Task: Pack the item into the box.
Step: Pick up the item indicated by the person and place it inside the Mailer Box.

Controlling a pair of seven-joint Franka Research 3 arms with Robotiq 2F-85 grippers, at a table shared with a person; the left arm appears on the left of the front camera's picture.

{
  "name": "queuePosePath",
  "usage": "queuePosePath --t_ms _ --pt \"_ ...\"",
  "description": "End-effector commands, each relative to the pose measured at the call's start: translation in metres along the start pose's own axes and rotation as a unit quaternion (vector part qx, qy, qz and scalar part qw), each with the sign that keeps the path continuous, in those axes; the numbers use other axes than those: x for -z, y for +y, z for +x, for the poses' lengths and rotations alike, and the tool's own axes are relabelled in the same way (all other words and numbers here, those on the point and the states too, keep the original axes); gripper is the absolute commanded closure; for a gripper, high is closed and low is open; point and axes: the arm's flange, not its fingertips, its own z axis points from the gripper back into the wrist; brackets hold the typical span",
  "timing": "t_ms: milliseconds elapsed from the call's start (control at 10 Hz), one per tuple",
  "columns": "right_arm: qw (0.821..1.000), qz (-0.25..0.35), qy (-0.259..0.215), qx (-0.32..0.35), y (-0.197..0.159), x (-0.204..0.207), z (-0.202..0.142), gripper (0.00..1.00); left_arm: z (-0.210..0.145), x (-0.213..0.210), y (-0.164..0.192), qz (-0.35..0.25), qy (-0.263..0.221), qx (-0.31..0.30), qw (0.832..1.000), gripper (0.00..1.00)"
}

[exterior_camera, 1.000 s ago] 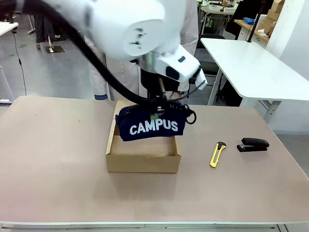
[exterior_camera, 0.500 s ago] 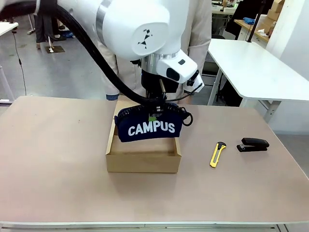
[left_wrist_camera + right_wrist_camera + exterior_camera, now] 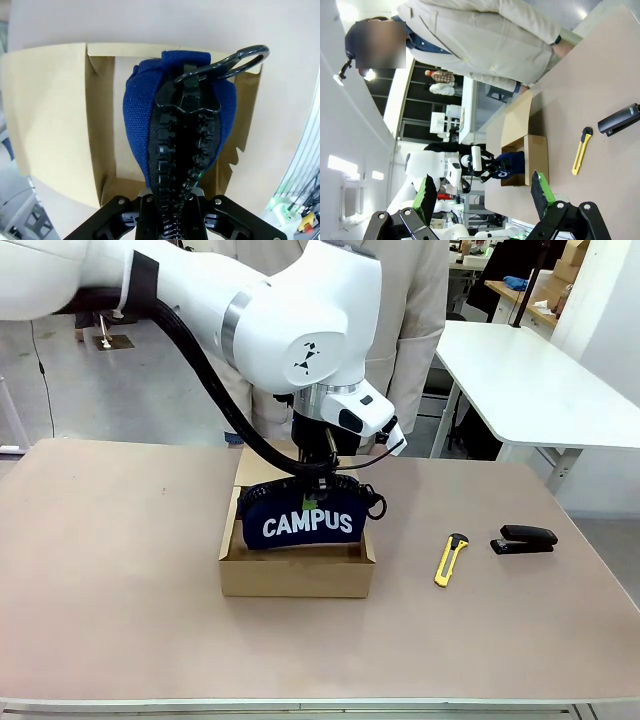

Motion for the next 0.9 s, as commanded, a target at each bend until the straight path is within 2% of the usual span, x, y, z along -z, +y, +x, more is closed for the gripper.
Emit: queuePosePath --t_ms 0,800 --pt "1.000 0.010 -0.004 -0.011 0.001 0.001 0.002 0.00 0.002 0.009 0.011 -0.020 0.015 0.006 1.000 0.93" --pt "1.000 0.010 -0.004 -0.011 0.001 0.001 0.002 0.00 0.008 0.059 0.025 -0.056 0.064 0.012 0.996 0.93"
